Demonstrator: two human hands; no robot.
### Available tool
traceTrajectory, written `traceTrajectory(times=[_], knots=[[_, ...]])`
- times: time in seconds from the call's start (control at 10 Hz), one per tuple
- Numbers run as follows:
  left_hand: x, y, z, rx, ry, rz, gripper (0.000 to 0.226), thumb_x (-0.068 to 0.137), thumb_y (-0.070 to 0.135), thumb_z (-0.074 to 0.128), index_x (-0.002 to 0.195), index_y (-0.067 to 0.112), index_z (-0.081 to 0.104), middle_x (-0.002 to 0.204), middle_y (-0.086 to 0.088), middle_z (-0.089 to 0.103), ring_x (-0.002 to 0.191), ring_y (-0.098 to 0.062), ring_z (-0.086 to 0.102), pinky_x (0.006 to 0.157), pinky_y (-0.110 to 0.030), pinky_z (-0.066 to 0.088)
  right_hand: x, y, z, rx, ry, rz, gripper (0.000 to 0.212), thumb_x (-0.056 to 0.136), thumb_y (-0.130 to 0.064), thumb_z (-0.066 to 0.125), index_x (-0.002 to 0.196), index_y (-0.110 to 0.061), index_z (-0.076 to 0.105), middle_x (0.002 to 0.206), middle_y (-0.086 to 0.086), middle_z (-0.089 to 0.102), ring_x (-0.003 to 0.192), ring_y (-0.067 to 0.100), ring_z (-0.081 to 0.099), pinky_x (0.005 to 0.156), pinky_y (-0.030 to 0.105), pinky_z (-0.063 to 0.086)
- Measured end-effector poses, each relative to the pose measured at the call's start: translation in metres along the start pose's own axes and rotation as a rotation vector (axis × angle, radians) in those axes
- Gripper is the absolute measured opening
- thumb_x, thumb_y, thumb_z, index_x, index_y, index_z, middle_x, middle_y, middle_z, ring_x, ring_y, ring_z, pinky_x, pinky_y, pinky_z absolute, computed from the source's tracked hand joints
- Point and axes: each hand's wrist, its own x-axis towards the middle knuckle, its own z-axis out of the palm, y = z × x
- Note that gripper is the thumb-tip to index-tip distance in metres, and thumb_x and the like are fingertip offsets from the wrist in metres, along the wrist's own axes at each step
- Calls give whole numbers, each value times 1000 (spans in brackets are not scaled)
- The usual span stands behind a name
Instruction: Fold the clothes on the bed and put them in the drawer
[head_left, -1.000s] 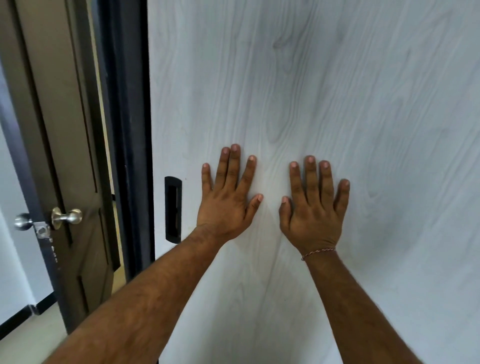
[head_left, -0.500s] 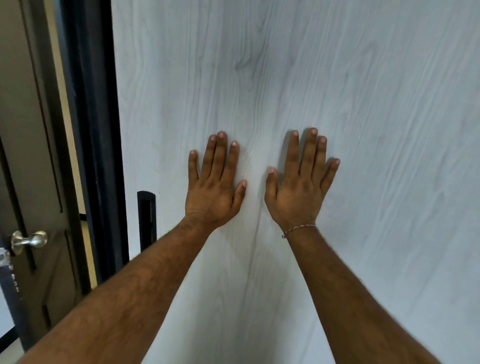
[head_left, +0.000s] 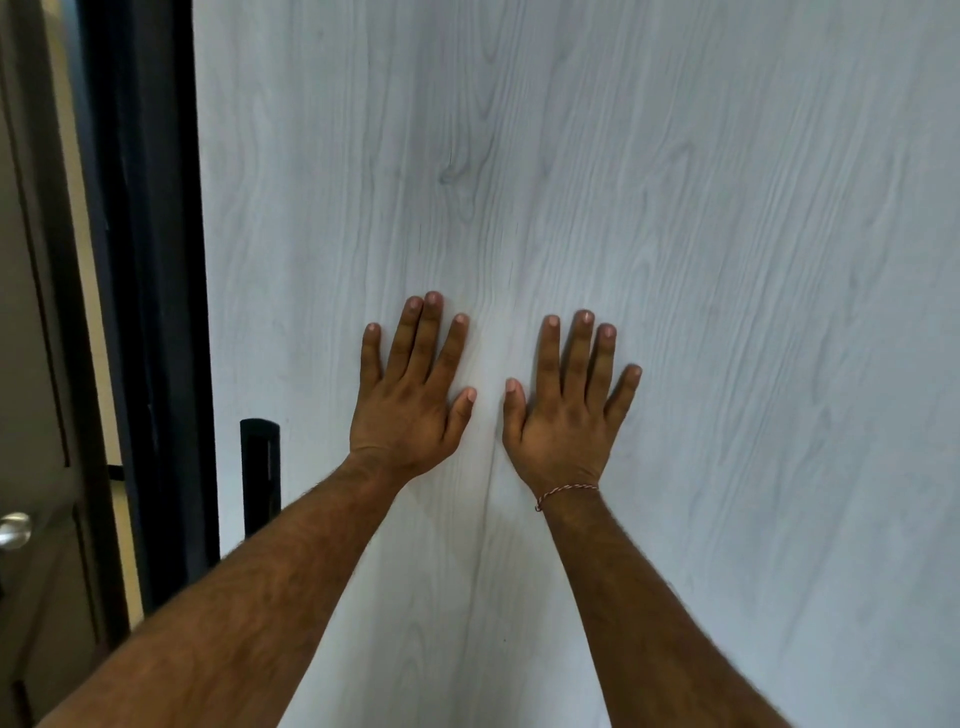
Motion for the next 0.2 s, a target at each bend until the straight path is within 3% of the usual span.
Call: traceTrajectory(times=[0.2], knots=[[3,1,-1,4,16,8,80,104,55,34,167,13,5,174,-15,-4,161,-32,-3,126,-65,7,2,-4,-7,147,59,-18,75,101,-51,44,164,-16,22,172,12,13,159,33,8,123,65,11]])
